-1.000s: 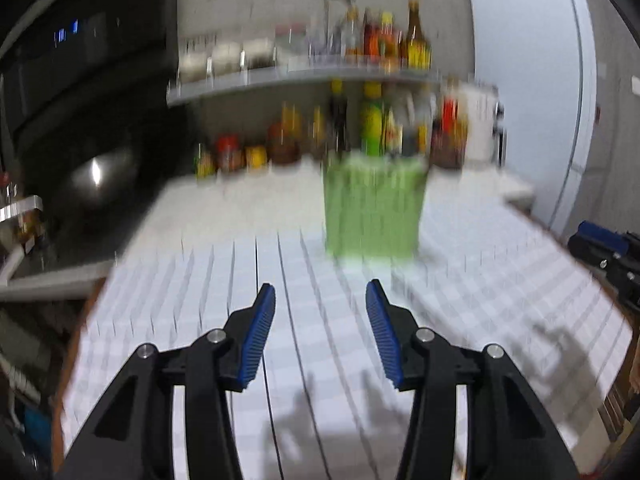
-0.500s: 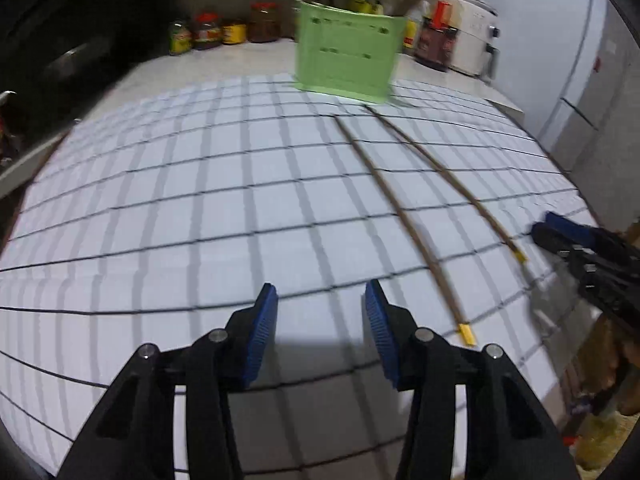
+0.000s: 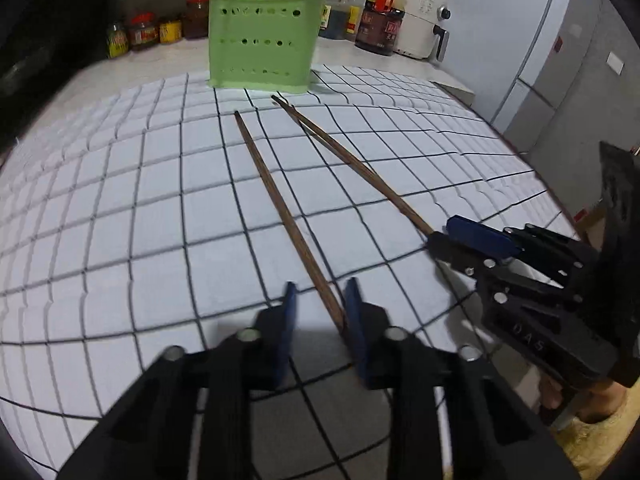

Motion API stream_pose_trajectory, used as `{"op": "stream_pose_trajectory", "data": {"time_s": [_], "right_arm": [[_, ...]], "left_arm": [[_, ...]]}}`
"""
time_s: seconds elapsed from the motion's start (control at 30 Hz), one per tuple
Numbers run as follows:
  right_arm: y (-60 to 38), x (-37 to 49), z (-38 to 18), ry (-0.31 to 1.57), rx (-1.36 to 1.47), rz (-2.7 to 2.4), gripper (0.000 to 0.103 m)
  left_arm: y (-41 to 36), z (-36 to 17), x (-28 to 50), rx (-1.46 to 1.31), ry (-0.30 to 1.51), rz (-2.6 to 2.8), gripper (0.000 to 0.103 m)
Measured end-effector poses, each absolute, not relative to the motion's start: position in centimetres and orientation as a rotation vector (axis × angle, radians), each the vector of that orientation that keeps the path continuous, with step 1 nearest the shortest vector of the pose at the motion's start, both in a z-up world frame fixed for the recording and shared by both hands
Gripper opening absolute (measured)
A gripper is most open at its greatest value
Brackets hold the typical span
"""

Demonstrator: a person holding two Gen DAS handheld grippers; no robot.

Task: Organize utensils
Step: 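Move both open tools back down to the last chopsticks on the mat, then close the right tool on a brown chopstick while the left tool grasps the other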

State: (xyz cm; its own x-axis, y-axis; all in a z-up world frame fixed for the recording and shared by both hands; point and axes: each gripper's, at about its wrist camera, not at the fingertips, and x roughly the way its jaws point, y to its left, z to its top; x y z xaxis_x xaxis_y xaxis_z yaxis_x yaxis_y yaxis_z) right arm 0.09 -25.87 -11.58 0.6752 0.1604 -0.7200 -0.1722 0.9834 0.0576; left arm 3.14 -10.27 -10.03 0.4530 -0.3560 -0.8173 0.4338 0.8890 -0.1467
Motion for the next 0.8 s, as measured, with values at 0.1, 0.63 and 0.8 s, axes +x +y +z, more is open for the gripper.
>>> {"op": "stream_pose_trajectory", "data": {"time_s": [0.1,0.63,0.8], "right_arm": [[-25.7,0.1,-11.8,0.806,-0.024,0.191,0.007],[-25.8,-0.1,-11.8,0.829,0.011,0.168,0.01],[-25.6,-1.1,-11.9,0.821,-0.026,0.187,0.024]], "left_arm": [[-10.1,-10.1,3.2,0.122,0.982,-0.479,0.01],[-1.5,-9.6,4.1,0.137,0.945,-0.328,0.021],[-0.1,-9.8,2.2,0.114,0.905,-0.337,0.044]]}}
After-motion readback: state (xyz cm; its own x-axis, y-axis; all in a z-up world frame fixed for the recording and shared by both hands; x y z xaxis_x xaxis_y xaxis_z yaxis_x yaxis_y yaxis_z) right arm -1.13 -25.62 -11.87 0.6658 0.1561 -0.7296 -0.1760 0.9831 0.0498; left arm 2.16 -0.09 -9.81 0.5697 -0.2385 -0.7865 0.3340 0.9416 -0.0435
